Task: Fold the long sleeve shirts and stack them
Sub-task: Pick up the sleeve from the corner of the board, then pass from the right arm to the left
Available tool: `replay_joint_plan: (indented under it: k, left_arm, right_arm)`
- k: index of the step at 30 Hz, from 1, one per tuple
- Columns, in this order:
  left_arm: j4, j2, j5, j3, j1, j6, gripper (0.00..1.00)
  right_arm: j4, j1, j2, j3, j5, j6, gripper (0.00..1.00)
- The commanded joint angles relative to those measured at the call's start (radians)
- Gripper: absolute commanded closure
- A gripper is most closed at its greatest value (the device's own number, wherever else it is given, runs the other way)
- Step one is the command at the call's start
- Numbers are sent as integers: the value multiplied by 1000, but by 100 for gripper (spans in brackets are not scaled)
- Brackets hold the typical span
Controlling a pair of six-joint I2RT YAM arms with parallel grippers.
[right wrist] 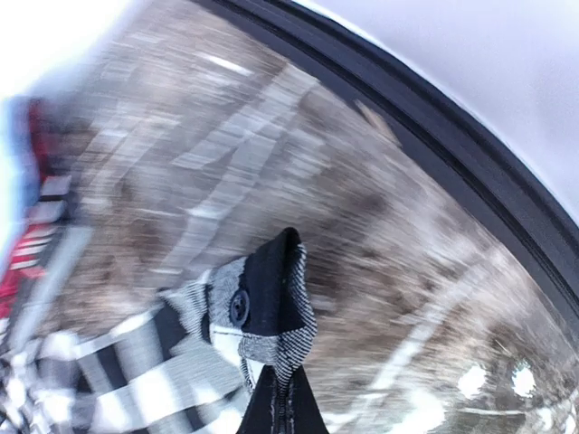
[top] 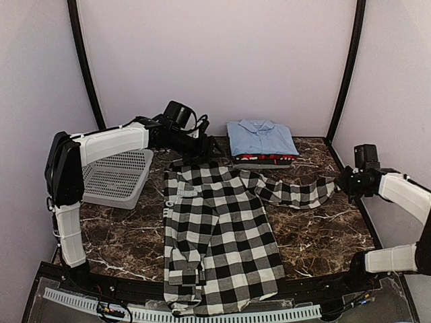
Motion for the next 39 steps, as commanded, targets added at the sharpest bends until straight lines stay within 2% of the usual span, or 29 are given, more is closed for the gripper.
replay_joint_plan:
  k: [1, 8, 14, 21, 25, 33, 39]
  left_arm:
    - [-11, -82, 73, -14, 4, -19, 36]
    - [30, -88, 204, -19, 5, -72, 36]
    - [116, -100, 306, -77, 4, -149, 33]
    - [412, -137, 421, -260, 4, -385, 27]
    - [455, -153, 395, -296, 4, -412, 26]
    - [370, -163, 277, -299, 5, -356, 25]
    - [192, -189, 127, -258, 9, -290, 27]
  right_arm:
    - [105, 140, -82, 95, 49, -105, 100]
    - [231, 417, -53, 182, 60, -203, 100]
    - [380, 637, 97, 260, 14, -238, 100]
    - [477, 814, 356, 396, -7, -250, 100]
    - [490, 873, 450, 463, -10, -264, 100]
    - [445, 967, 570, 558, 20, -353, 100]
    - [395, 1020, 626, 609, 130, -424, 100]
